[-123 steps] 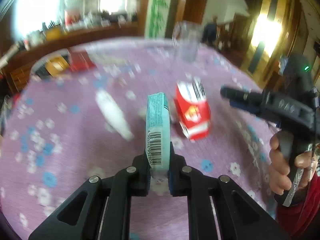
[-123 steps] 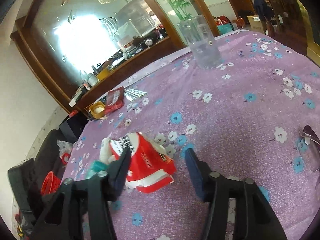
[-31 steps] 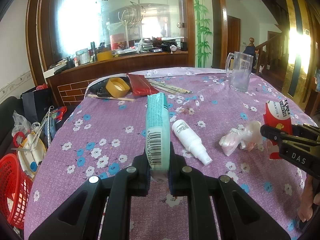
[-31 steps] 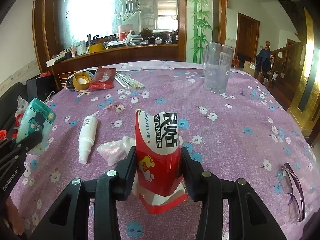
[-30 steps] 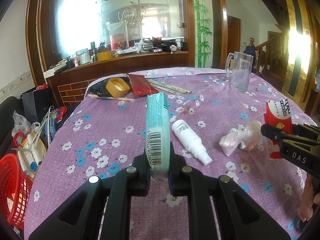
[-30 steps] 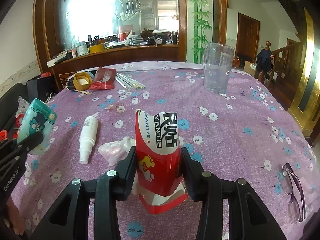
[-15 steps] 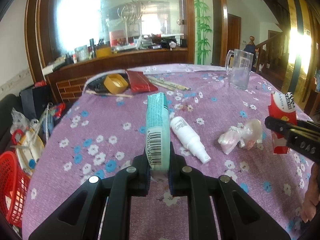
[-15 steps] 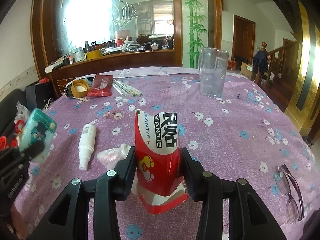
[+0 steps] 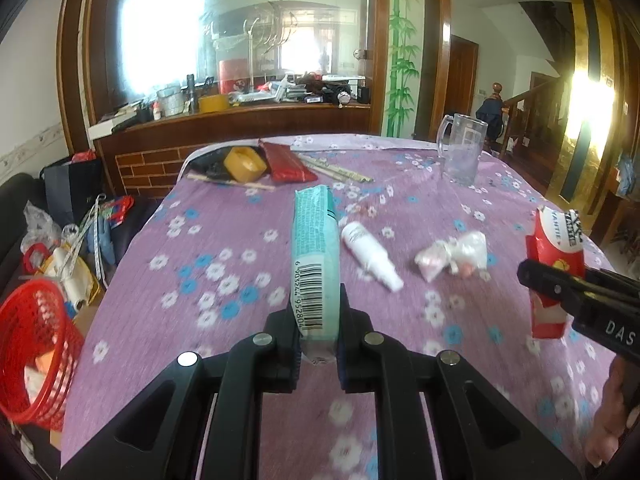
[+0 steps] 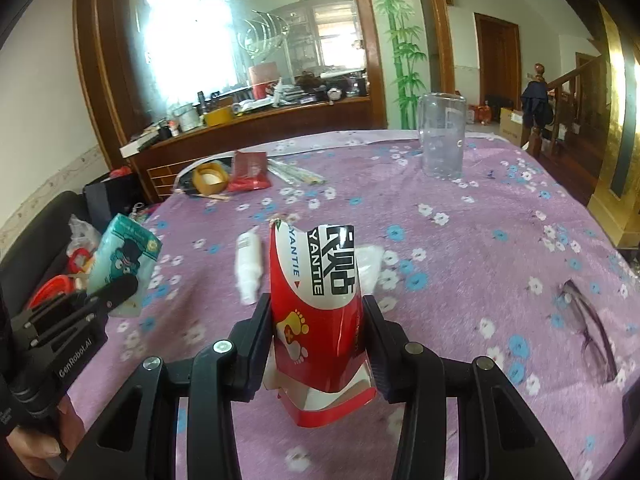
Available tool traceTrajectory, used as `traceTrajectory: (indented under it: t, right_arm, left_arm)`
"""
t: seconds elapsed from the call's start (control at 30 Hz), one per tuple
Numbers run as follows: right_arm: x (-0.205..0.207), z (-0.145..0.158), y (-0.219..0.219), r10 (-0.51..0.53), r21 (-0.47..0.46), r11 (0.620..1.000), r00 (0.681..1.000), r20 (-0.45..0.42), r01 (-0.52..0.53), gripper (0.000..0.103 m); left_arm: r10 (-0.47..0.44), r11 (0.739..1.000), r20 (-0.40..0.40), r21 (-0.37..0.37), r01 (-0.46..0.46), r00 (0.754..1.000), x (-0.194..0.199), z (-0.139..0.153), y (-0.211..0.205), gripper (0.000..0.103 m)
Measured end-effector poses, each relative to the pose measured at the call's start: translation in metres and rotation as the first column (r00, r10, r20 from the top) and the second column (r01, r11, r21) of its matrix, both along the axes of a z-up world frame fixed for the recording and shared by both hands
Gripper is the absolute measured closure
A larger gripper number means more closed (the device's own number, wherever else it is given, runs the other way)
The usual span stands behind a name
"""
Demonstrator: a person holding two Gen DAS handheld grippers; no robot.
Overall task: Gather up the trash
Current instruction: 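Carry the wipe pack with the left tool while the right tool carries the box to the basket, releasing both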
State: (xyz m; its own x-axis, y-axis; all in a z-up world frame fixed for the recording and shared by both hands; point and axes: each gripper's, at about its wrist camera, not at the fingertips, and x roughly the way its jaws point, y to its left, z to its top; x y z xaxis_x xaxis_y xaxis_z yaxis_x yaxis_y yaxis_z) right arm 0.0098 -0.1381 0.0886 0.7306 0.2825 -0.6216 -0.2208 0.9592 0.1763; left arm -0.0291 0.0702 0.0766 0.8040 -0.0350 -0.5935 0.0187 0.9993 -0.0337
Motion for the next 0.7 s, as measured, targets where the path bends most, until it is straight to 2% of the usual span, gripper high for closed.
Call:
traceTrajectory:
  t: [0.17, 0.37, 0.57, 0.7]
  right_arm:
    - [-0.017, 0.0, 0.024, 0.073, 0.019, 0.997, 0.997, -0.022, -0.072, 0.056]
    - [-0.035, -0.002, 0.065, 0.176, 0.034, 0.984, 0.983, -0.061, -0.174, 0.056]
    - [-0.042, -0.002, 0.105, 0.26, 0.045, 0.965, 0.96, -0.104, -0.257, 0.055]
    - [-0.044, -0.002, 0.145, 0.333, 0.05, 0.943, 0.933, -0.137, -0.329, 0.055]
  left_arm:
    - [-0.019, 0.996, -0.036, -0.089, 0.015, 0.999, -0.028, 0.004, 0.032, 0.09]
    - [0.001, 0.992, -0.032, -0.13, -0.005, 0.999, -0.058, 0.01, 0.067, 0.09]
    - [0.071, 0.986, -0.015, -0.153, -0.072, 0.997, -0.085, 0.018, 0.112, 0.09]
    - [0.141, 0.976, -0.001, -0.165, -0.139, 0.99, -0.104, 0.023, 0.151, 0.09]
